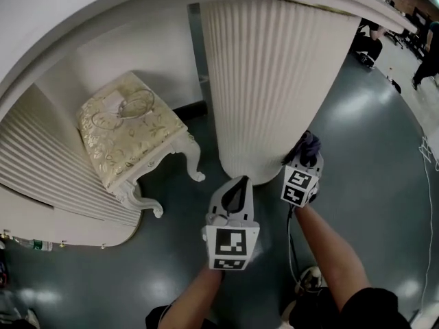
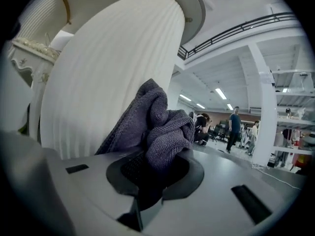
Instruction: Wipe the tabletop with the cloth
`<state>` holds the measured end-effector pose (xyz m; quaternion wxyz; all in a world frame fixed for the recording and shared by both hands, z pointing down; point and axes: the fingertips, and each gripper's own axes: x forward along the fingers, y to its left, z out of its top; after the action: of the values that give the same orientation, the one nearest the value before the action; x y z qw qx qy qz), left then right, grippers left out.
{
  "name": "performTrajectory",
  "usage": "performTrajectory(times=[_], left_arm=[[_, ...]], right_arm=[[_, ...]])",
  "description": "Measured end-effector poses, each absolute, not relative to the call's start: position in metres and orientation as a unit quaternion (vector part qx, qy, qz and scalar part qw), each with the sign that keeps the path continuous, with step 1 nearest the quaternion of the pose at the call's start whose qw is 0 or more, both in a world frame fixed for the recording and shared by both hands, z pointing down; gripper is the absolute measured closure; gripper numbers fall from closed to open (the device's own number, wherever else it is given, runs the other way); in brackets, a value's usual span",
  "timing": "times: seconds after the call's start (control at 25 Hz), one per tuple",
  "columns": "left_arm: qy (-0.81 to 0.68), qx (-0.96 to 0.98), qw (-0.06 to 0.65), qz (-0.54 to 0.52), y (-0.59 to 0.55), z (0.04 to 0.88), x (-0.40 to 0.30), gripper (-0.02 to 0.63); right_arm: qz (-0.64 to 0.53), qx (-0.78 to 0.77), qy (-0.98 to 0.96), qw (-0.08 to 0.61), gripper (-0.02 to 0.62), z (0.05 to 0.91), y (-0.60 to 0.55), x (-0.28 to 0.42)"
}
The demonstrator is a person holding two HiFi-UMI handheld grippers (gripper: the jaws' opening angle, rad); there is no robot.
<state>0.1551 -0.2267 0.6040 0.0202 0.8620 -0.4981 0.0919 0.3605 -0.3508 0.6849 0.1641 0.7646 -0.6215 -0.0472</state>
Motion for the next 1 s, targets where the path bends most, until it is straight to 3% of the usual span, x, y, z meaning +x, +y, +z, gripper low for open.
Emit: performTrajectory(times=[0.44, 0.68, 1.0], left_arm=[[-0.493, 0.864, 0.024, 0.096, -0.221, 0.598, 0.178, 0.6], [-0.503, 0.856, 0.048, 0.112, -0.231, 0.612, 0.172, 0.598], [-0.491, 0.859, 0.063, 0.128, -0.232, 0.623, 0.17, 0.598]], right_arm=[[0.161, 0.716, -0.637, 0.237, 0.551, 0.826, -0.343, 0.35], [0.165, 0.702, -0.639, 0.268, 0.551, 0.825, -0.344, 0.346], [0.193, 0.7, -0.649, 0.228, 0.551, 0.781, -0.334, 0.34]])
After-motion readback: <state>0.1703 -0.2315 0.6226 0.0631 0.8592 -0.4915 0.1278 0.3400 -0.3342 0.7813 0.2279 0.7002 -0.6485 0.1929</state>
